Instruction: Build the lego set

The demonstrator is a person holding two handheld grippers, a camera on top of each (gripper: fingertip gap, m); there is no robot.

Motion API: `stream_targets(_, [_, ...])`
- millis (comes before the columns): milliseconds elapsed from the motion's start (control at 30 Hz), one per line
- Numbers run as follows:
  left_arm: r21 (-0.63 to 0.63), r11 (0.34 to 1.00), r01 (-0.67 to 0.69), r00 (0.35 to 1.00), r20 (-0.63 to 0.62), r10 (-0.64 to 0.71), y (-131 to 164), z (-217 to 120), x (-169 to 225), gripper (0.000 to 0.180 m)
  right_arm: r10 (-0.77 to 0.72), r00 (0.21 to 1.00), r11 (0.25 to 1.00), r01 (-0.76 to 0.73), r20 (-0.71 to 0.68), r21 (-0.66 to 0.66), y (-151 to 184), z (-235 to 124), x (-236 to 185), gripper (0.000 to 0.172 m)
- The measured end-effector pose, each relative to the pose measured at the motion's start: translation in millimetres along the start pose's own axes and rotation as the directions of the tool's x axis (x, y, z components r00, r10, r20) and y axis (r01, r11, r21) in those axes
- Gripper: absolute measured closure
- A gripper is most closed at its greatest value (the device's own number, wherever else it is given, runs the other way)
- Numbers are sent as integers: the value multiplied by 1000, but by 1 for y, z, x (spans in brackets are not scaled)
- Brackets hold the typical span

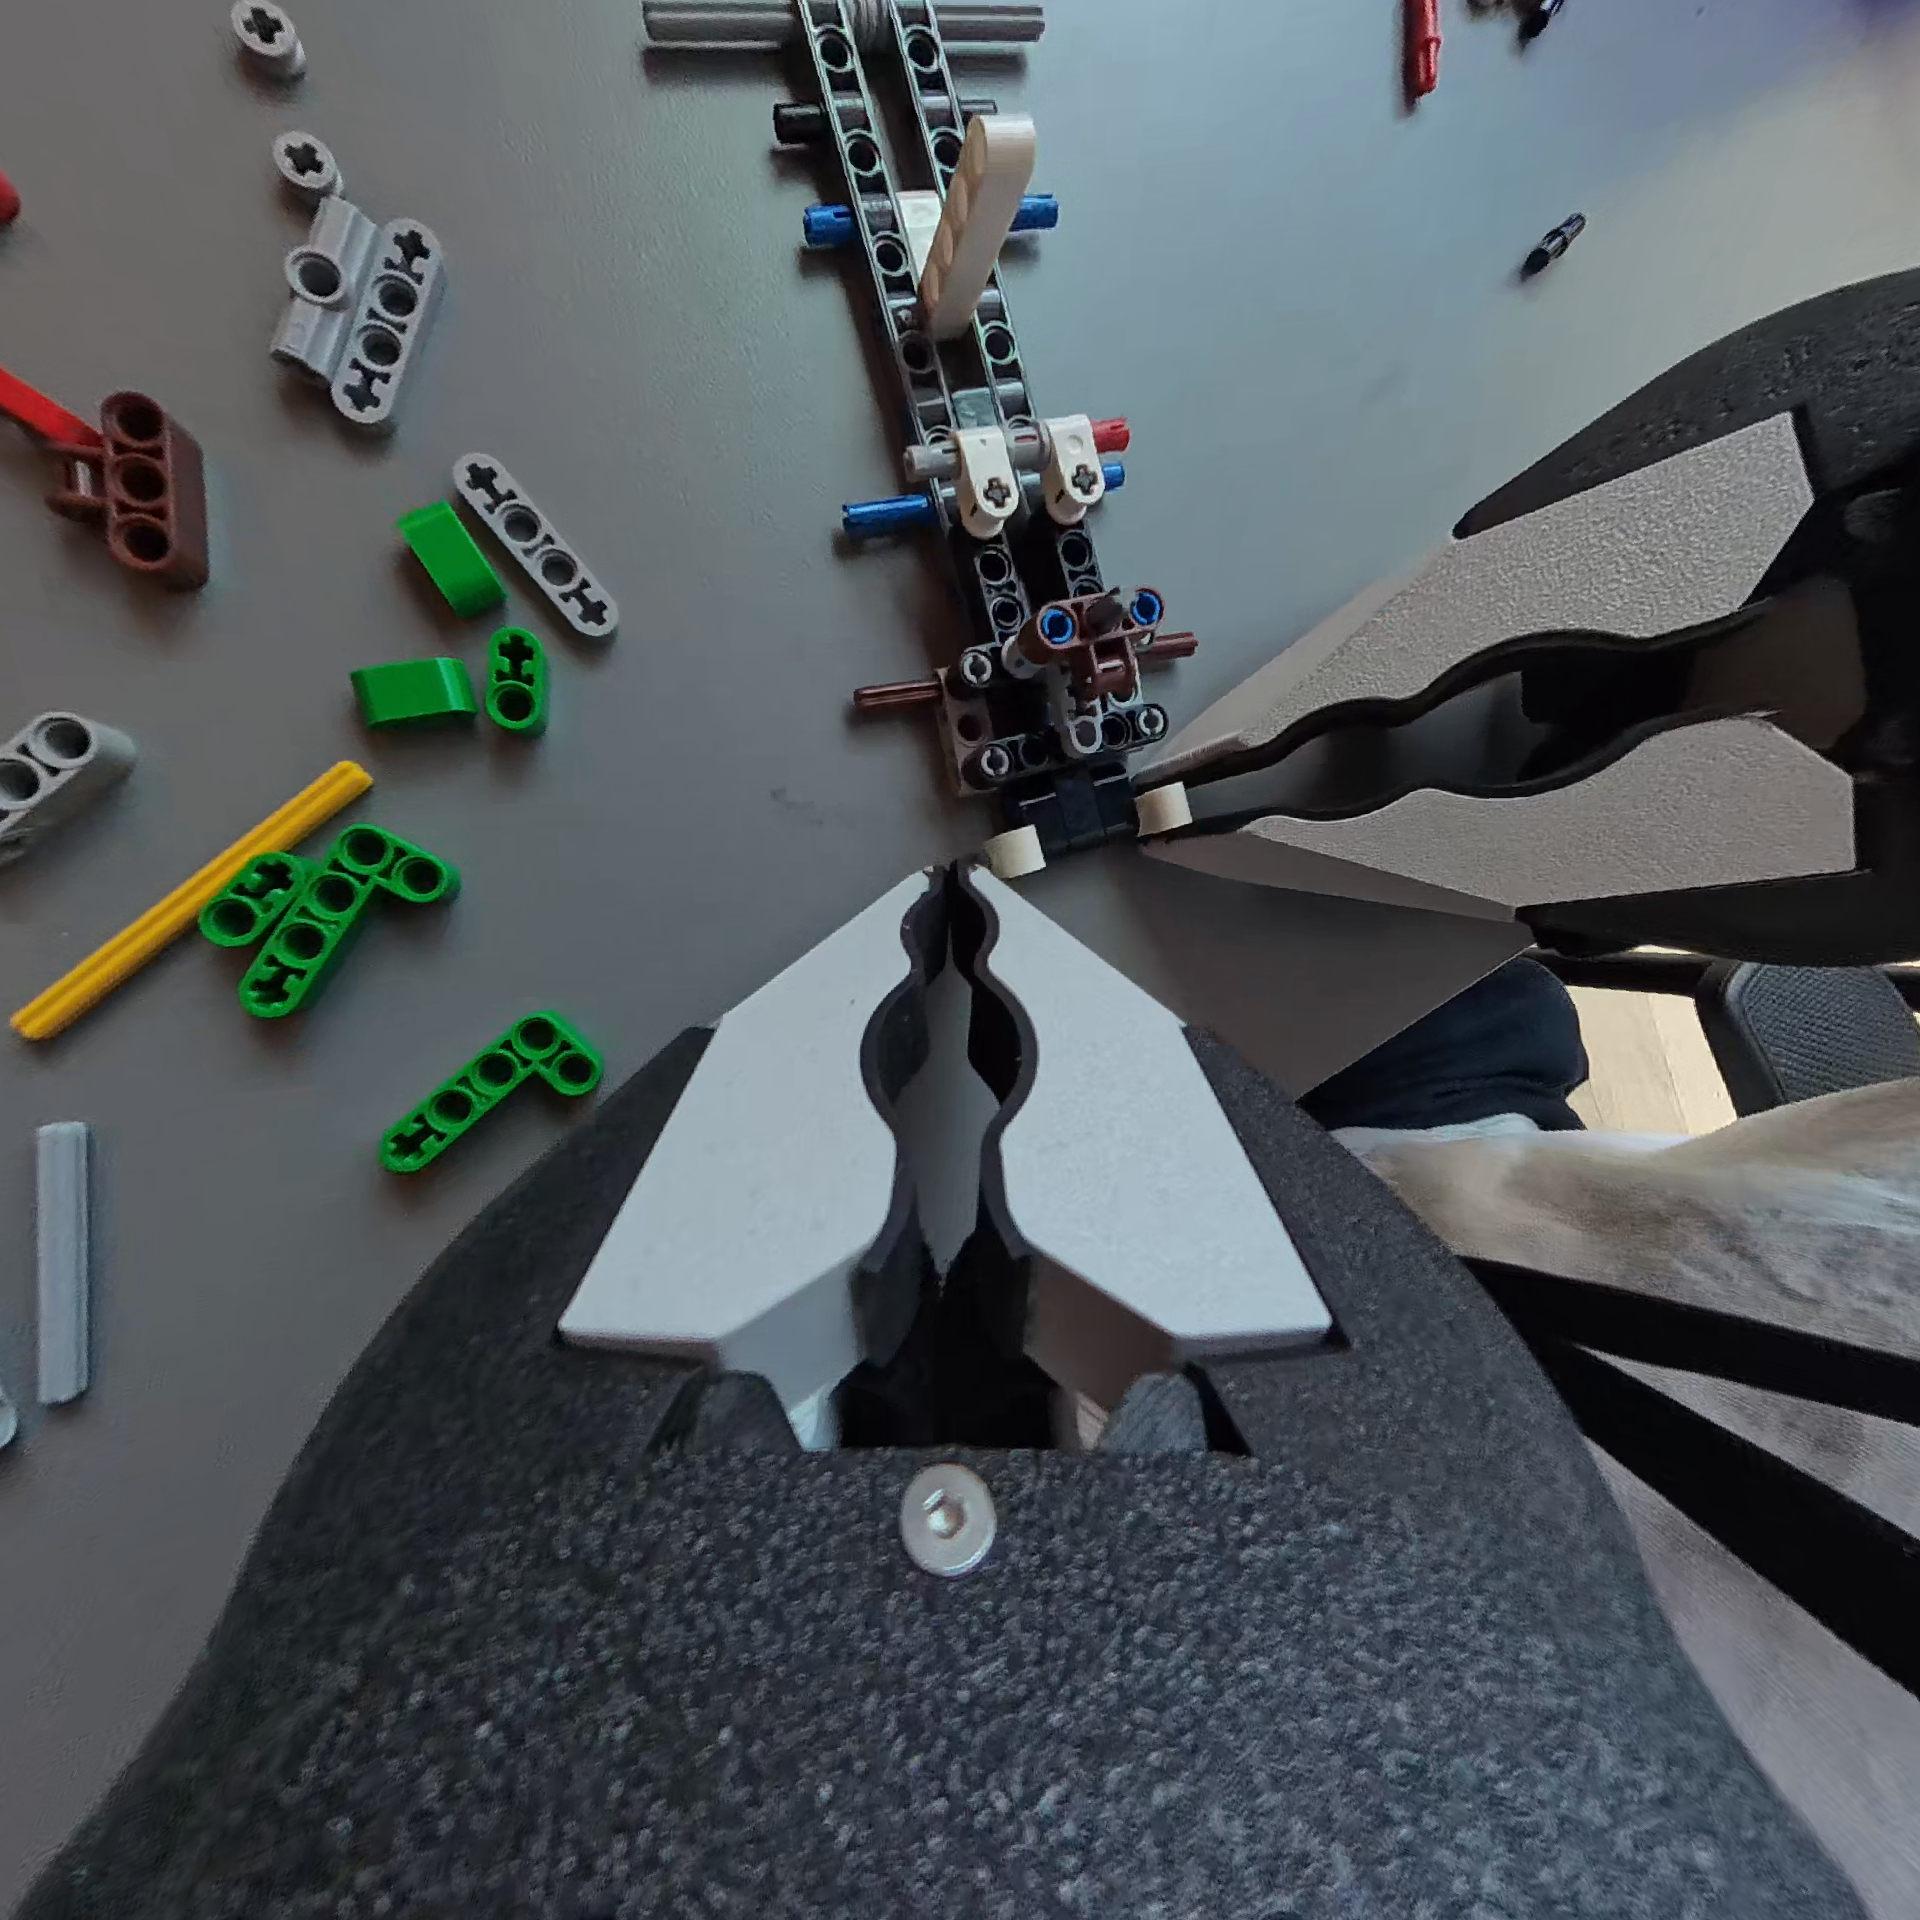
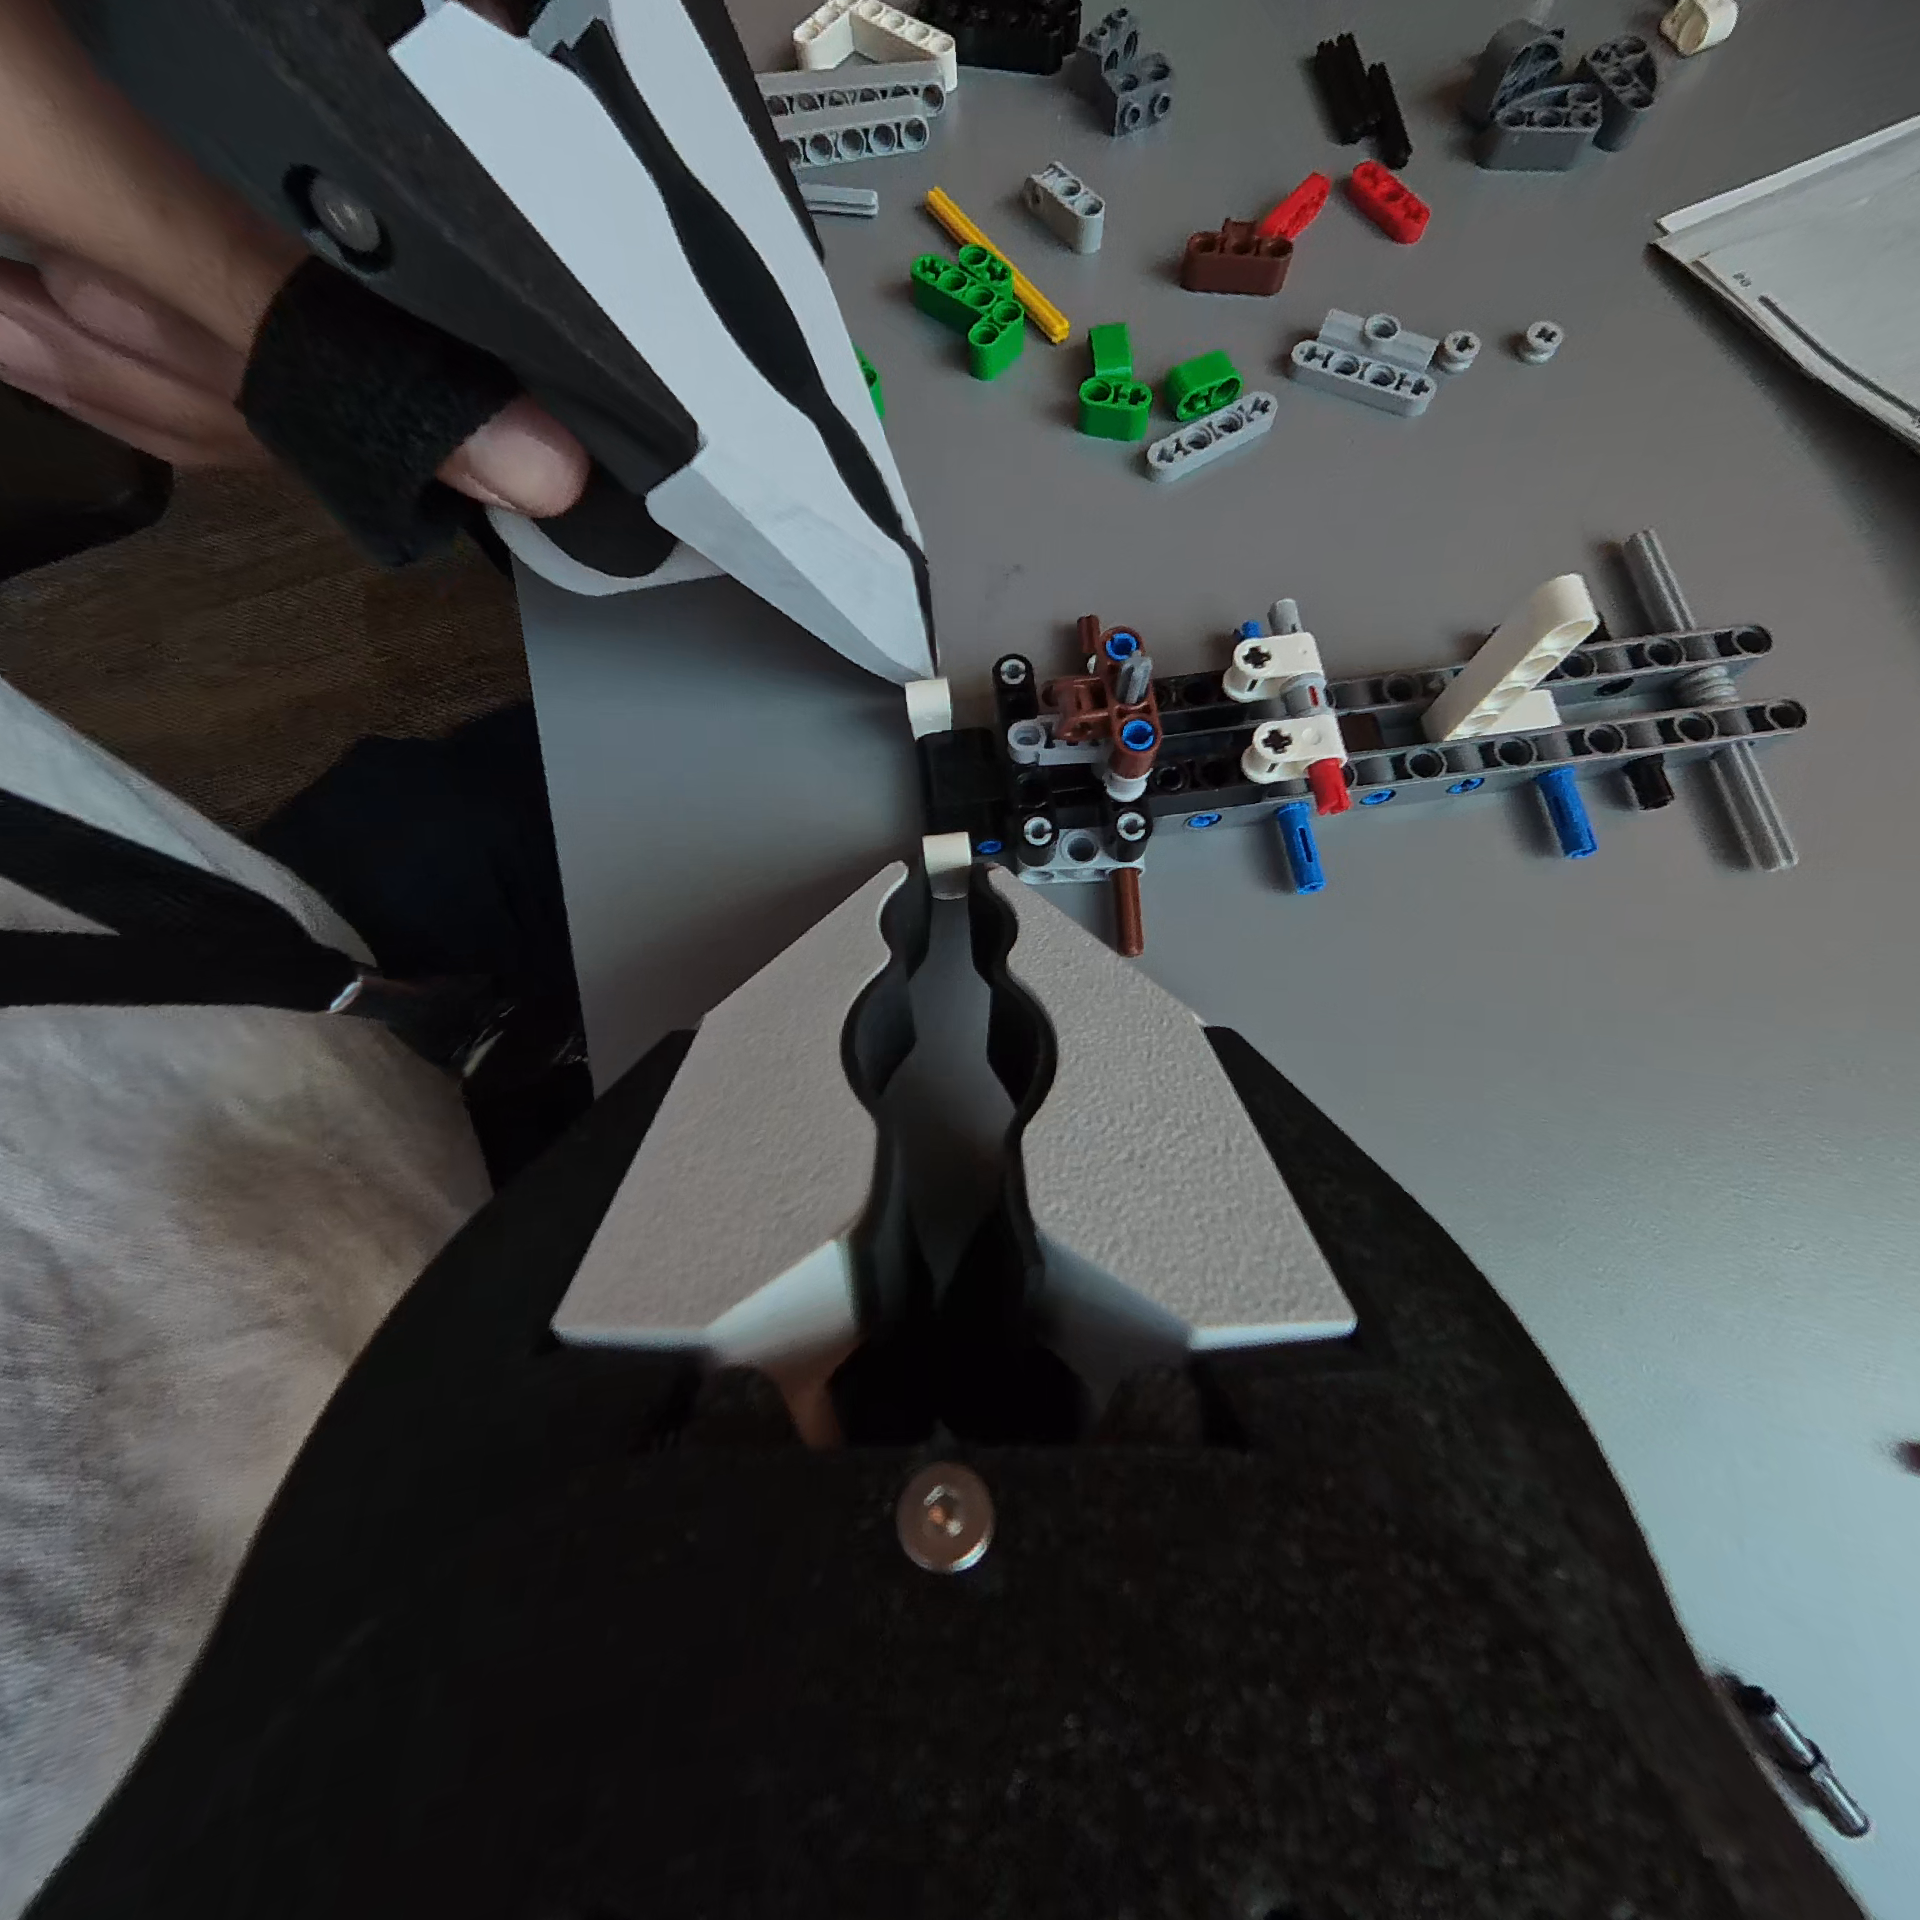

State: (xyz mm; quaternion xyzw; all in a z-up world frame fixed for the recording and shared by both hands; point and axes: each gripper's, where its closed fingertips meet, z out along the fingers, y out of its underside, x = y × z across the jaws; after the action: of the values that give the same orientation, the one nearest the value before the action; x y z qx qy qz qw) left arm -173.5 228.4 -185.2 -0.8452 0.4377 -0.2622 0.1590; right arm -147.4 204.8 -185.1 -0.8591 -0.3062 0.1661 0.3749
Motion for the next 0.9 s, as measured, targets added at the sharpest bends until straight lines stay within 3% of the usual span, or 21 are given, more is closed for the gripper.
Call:
stream_targets(33, [-15, 1000, -1, 1000, -4, 1, 1, 0, 1, 180, 0, 1000, 1000, 0, 0, 0, 0, 0, 0, 165])
stream_targets(167, [-7, 998, -70, 997, -22, 70, 2, 1, 5, 180, 96, 995, 995, -96, 29, 20, -1, -3, -1, 165])
stream_targets(300, [80, 985, -153, 987, -34, 156, -4, -2, 0, 180, 267, 950, 949, -288, 162, 130, -14, -17, 0, 165])
stream_targets(433, [194, 973, -127, 981, -122, 153, -15, -10, 3, 180, 293, 937, 943, -317, 192, 104, -9, -18, 3, 165])
stream_targets(567, [195, 977, -84, 977, -176, 119, -10, -2, 8, 180, 283, 940, 949, -303, 191, 84, -8, -15, 0, 164])
stream_targets(800, [203, 973, -108, 991, -49, 121, -8, 3, 2, 180, 270, 945, 957, -284, 184, 56, -6, -11, -2, 164])
stream_targets(900, [221, 971, -97, 992, -54, 111, -8, 2, 6, 180, 260, 950, 961, -272, 171, 52, -5, -10, -2, 164])
